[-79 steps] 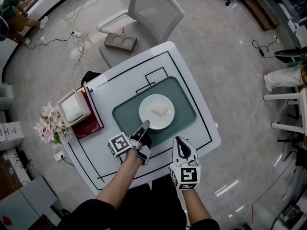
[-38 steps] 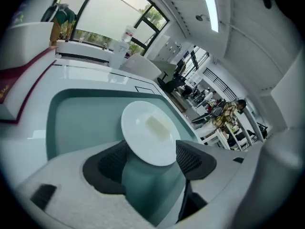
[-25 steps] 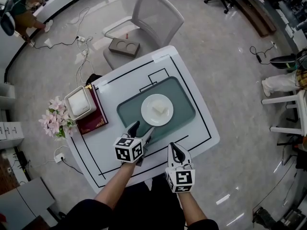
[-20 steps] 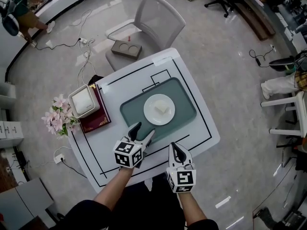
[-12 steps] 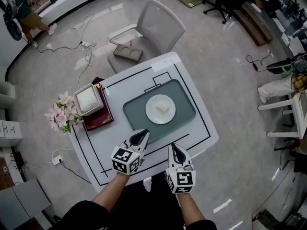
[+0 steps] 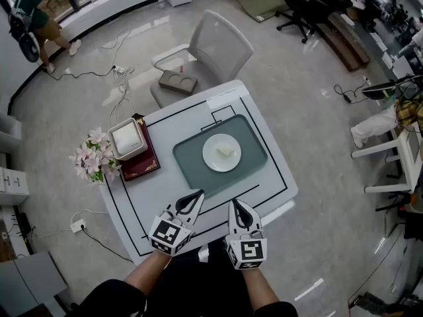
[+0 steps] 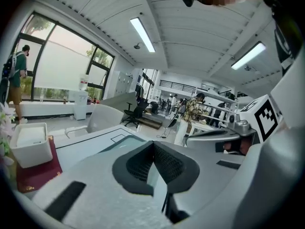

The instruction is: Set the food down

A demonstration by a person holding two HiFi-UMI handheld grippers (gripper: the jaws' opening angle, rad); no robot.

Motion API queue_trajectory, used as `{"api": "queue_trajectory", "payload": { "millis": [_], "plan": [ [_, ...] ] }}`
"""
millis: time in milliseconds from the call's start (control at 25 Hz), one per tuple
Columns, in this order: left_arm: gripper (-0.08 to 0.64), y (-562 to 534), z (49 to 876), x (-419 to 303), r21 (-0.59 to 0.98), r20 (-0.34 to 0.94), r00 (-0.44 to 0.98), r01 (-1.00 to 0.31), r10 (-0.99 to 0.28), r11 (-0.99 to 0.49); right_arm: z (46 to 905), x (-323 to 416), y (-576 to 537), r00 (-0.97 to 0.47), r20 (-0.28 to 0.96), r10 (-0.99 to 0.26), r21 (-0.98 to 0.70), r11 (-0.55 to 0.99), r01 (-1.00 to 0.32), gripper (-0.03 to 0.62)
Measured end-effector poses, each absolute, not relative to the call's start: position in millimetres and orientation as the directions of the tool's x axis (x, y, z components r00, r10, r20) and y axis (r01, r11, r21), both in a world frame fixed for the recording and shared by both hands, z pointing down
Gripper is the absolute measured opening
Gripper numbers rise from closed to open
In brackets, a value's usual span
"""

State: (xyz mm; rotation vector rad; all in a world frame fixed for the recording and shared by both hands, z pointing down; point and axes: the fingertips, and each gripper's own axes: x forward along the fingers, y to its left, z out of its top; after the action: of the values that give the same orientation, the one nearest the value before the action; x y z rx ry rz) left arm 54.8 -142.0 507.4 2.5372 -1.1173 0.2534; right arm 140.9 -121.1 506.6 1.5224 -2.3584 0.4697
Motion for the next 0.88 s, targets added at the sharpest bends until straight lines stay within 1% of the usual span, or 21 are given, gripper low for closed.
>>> {"api": "queue_trajectory", "payload": {
  "millis": [160,360,880],
  "plan": [
    [0.005,-128,482,56,0.219,0.271,0.696,-0.717,-0.665,-0.662,482,138,-113,-0.399,0.372,-0.838,-0.122,0.383,-0.916,0.009],
    [0.005,-117,459,61,0.172,0.236,0.713,-0.7,-0.66,-0.694,464,136,-105,-0.406,0.35,-0.844,-0.109,0.393,-0.913,0.009],
    [0.005,-103,451,63,0.152,0.231,0.728,-0.682,-0.645,-0.715,465,136,-93,-0.406,0.362,-0.839,-0.078,0.407,-0.91,0.009]
  ]
}}
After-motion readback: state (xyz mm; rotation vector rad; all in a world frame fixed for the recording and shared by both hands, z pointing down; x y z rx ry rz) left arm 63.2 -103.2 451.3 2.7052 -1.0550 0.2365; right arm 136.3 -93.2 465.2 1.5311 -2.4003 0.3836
